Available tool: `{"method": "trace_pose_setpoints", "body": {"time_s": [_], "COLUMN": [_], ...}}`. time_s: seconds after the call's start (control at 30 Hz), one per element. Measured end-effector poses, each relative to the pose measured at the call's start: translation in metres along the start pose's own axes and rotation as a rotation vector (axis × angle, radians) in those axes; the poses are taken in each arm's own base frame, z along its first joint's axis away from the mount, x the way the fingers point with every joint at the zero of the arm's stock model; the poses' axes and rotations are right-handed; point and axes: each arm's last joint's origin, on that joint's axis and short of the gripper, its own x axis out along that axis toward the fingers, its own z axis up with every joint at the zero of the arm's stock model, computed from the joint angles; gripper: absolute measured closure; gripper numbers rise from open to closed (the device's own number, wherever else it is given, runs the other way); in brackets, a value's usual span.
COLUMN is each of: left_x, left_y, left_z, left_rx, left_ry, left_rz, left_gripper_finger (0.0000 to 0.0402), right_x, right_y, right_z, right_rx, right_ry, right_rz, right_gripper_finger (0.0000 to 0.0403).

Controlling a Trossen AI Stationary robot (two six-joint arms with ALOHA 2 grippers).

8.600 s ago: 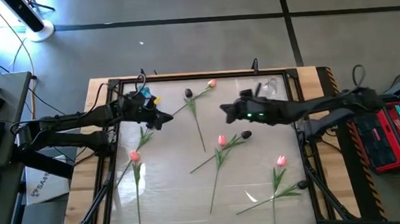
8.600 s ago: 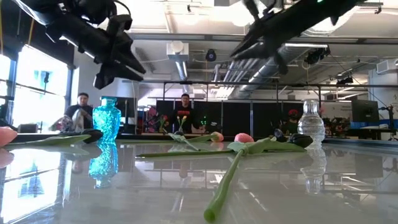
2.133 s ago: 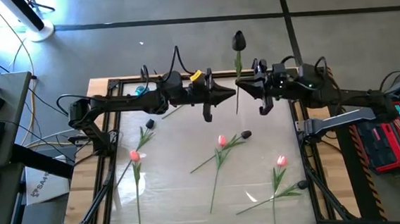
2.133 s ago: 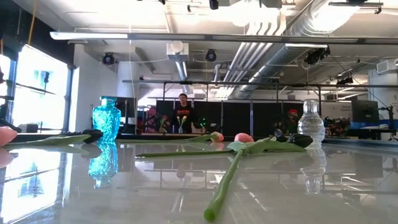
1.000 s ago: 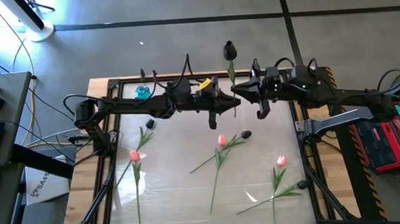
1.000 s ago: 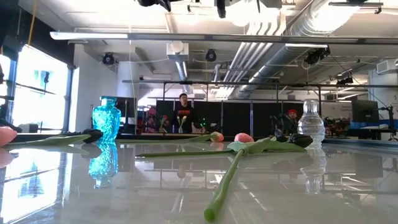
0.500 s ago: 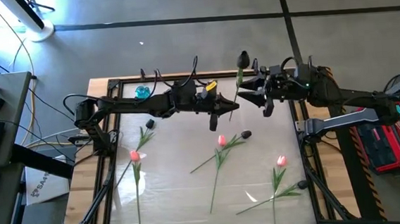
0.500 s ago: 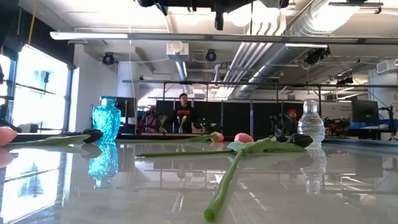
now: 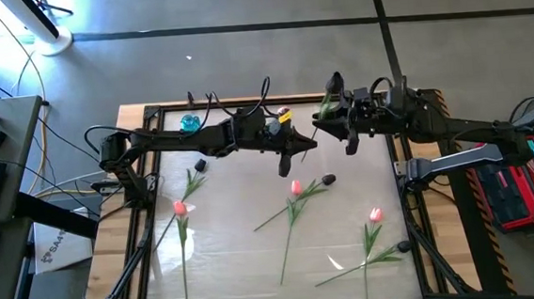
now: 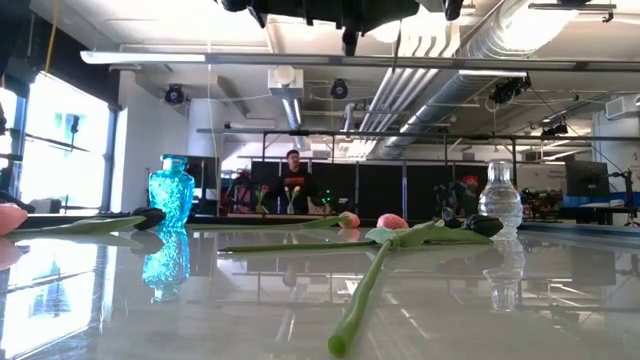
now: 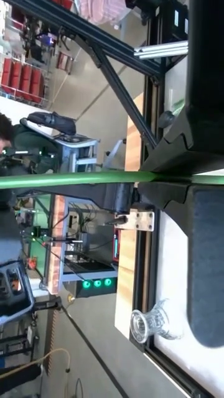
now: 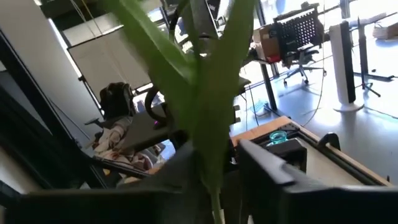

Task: Sort flowers into vase by color
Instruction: Put the black flower into the transparent vase

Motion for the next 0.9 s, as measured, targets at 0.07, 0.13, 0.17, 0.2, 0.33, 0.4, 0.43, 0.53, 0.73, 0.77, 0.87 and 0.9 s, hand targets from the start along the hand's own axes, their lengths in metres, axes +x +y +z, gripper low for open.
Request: {"method": "trace_pose_setpoints", "body": {"time_s": [0.07, 0.13, 0.17, 0.2, 0.33, 0.4, 0.43, 0.53, 0.73, 0.77, 0.87, 0.9], "left_x": [0.000, 0.000, 0.000, 0.000, 0.000, 0.000, 0.000, -0.001, -0.001, -0.001, -0.001, -0.001], "left_y": [0.001, 0.001, 0.002, 0.002, 0.004, 0.004, 0.004, 0.004, 0.006, 0.006, 0.006, 0.007], "left_z": [0.000, 0.000, -0.001, -0.001, -0.001, -0.002, -0.002, -0.004, -0.006, -0.006, -0.006, -0.006], "left_rx": [-0.003, -0.009, -0.015, -0.021, -0.022, -0.033, -0.039, -0.052, -0.046, -0.046, -0.046, -0.049], "left_ry": [0.002, 0.003, 0.004, 0.004, 0.005, 0.013, 0.019, 0.035, 0.051, 0.050, 0.050, 0.049], "left_rz": [0.008, 0.034, 0.054, 0.073, 0.116, 0.121, 0.126, 0.139, 0.186, 0.191, 0.200, 0.216], "left_gripper_finger": [0.0402, 0.0401, 0.0400, 0.0397, 0.0377, 0.0364, 0.0358, 0.0340, 0.0316, 0.0314, 0.0311, 0.0311], "right_x": [0.000, 0.000, -0.001, -0.001, -0.008, -0.015, -0.019, -0.034, -0.064, -0.068, -0.081, -0.085], "right_y": [0.000, -0.001, -0.001, -0.002, -0.005, -0.007, -0.007, -0.010, -0.013, -0.014, -0.014, -0.015], "right_z": [-0.002, -0.003, -0.003, -0.004, -0.008, -0.011, -0.011, -0.012, -0.009, -0.009, -0.005, -0.004], "right_rx": [0.001, 0.000, 0.003, 0.006, 0.012, 0.011, 0.013, 0.004, -0.028, -0.034, -0.054, -0.059], "right_ry": [0.017, 0.029, 0.035, 0.040, 0.092, 0.122, 0.127, 0.133, 0.092, 0.080, 0.031, 0.015], "right_rz": [-0.004, -0.009, -0.014, -0.028, -0.119, -0.186, -0.220, -0.344, -0.585, -0.618, -0.715, -0.748], "right_gripper_finger": [0.0375, 0.0392, 0.0389, 0.0385, 0.0396, 0.0398, 0.0397, 0.0399, 0.0401, 0.0401, 0.0402, 0.0402]}}
